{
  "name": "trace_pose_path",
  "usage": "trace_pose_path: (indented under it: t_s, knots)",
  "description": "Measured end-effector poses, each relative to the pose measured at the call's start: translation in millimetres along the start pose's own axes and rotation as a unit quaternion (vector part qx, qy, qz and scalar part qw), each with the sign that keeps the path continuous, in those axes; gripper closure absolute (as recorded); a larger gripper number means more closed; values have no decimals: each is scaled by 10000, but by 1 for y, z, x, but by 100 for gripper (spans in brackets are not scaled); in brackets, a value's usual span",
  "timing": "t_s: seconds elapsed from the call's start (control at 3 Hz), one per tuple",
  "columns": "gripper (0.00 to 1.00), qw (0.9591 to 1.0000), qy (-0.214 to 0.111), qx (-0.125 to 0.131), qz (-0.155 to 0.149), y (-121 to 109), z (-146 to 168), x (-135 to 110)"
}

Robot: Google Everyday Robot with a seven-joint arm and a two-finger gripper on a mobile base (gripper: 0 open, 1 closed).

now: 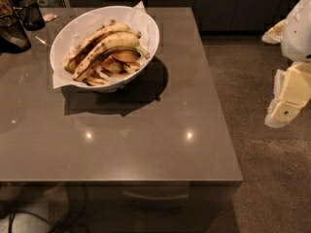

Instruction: Pick banana from white bowl

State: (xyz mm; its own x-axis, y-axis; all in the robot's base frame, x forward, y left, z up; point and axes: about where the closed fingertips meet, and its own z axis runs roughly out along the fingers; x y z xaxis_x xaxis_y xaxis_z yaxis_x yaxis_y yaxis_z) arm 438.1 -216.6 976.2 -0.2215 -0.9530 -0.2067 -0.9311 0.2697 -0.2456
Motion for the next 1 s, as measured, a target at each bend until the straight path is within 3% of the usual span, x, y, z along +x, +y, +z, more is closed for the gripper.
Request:
trace_pose_path:
  t_s: [0.33,1.0]
  knots:
    - [0,10000,0,0,0,0,0,0]
    - [0,9997,223,44,-76,-19,-16,-59]
